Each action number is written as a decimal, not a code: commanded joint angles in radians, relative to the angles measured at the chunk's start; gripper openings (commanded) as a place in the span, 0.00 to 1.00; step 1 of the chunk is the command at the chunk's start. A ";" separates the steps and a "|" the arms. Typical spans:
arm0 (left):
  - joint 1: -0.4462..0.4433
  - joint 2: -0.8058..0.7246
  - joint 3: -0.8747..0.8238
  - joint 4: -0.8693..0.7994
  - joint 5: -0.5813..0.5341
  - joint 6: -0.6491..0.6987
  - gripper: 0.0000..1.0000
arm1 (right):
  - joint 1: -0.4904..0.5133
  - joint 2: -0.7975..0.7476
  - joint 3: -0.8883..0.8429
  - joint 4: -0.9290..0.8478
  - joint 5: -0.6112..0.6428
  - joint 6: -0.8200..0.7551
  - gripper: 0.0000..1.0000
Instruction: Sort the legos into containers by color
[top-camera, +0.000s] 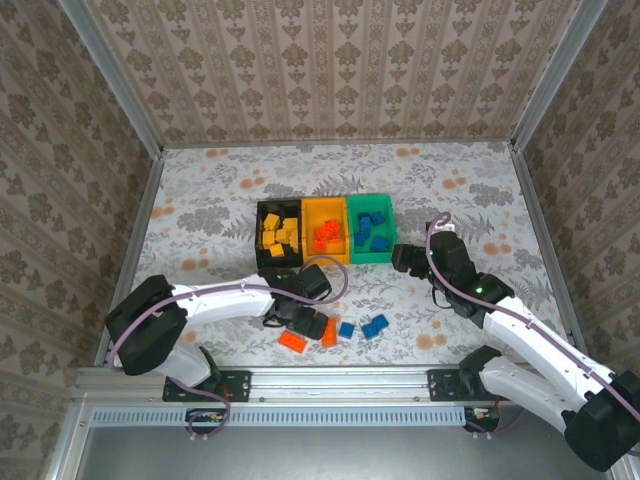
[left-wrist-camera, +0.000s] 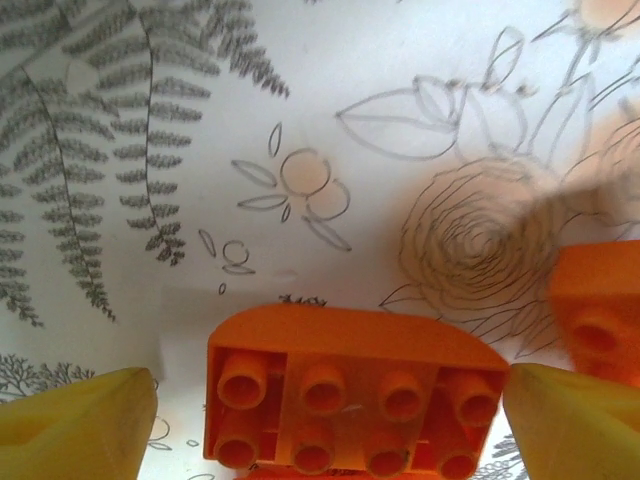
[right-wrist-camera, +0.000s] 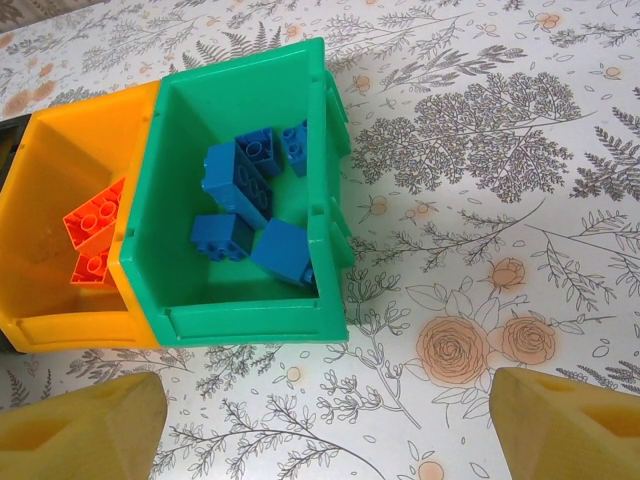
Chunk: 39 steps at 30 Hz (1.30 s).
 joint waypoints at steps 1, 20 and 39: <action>-0.005 0.021 -0.028 -0.044 -0.010 -0.009 0.88 | -0.009 -0.003 -0.006 -0.015 0.019 -0.013 0.86; 0.017 -0.082 0.152 -0.111 -0.096 0.059 0.62 | -0.013 -0.011 -0.003 -0.018 0.013 -0.006 0.86; 0.296 0.336 0.697 0.038 -0.078 0.264 0.64 | -0.019 -0.010 -0.009 -0.030 0.006 -0.005 0.86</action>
